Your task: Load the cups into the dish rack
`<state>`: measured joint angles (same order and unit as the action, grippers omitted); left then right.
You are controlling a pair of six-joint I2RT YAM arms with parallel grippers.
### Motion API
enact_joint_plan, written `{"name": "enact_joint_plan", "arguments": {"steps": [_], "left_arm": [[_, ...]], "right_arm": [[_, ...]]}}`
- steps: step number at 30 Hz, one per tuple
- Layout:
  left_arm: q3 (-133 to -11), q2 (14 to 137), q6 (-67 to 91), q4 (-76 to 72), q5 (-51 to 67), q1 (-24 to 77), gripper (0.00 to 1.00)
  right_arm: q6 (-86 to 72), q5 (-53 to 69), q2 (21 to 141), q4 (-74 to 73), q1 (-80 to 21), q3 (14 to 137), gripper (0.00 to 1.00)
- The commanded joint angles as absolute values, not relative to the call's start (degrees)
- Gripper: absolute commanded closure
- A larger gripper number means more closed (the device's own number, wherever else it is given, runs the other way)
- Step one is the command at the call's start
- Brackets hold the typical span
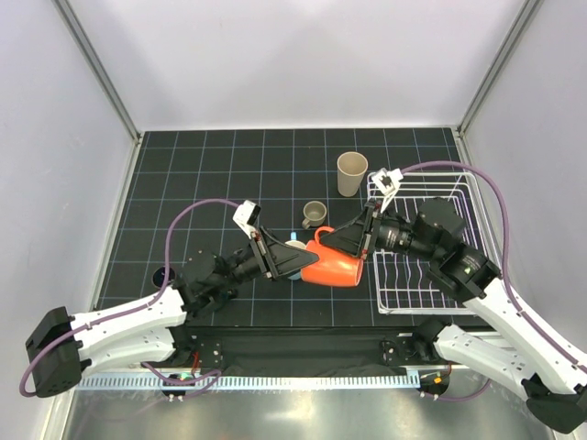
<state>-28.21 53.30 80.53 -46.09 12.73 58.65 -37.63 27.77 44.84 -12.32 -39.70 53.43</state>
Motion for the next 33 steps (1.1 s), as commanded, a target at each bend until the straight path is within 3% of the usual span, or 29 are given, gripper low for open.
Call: {"name": "enact_joint_plan", "arguments": {"steps": [1,3,7,13,16,20,33], "left_arm": [[-27.6,50.5,80.0,-52.0,8.9,59.0,0.56],[-27.3,49.2,79.3,-48.7,7.8,59.0,0.45],[-27.0,44.0,77.3,-37.5,4.1,59.0,0.36],[-28.7,29.7,76.4,-2.3,-13.1,58.9,0.3],[-29.9,24.4,75.7,6.3,-18.9,58.9,0.3],[-34.2,19.2,72.6,20.0,-23.1,58.9,0.3],[-44.0,31.4,65.0,29.2,-22.0,58.9,0.3]], "right_arm": [[-35.5,20.2,46.2,-21.4,-39.8,58.2,0.96],[-35.2,18.2,47.3,-23.6,-39.8,60.0,0.96],[-34.0,12.8,49.0,-30.3,-39.8,63.4,0.96],[-32.5,4.8,54.8,-41.0,-38.5,72.7,0.96],[-31.7,2.3,58.4,-47.1,-35.2,78.5,0.96],[-29.4,4.0,64.4,-52.1,-22.6,83.9,0.96],[-21.9,3.6,80.6,-57.7,-1.9,91.5,0.96]]}}
